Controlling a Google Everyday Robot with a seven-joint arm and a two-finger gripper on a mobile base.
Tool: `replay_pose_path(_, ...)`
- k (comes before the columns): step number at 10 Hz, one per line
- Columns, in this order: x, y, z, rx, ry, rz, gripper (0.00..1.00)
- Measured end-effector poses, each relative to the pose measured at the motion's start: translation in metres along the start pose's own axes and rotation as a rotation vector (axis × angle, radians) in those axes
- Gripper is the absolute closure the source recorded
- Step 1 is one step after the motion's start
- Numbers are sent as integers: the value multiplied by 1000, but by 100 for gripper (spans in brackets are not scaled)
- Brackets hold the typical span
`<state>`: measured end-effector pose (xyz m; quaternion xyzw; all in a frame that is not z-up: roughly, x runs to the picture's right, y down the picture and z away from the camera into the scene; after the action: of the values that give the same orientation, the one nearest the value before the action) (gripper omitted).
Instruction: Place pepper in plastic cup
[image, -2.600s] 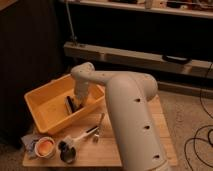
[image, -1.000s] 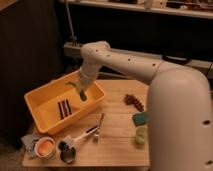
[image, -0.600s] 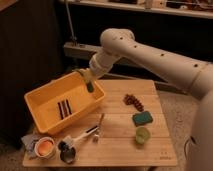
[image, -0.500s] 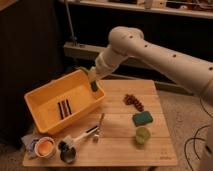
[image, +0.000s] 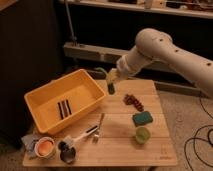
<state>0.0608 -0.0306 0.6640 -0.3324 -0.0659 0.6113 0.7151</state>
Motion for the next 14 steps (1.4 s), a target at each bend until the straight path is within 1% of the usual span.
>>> replay_pose_path(1,21,-26,1,19,2,41,100)
replay_pose_path(2,31,-37,2,30,3,57,100)
replay_pose_path(8,33,-38,4,30,5,62,100)
replay_pose_path(9,36,-40,6,18,-5,58,100)
replay_pose_path(10,43,-43,5,1,-20,53,100)
replay_pose_path(11,55,-48,1,-18,-34,48,100)
replay_pose_path(12,65,-53,-3,-30,-41,48,100)
replay_pose_path(13,85,-62,-10,-43,-48,53,100)
replay_pose_path(14,104,-71,-16,-48,-50,64,100)
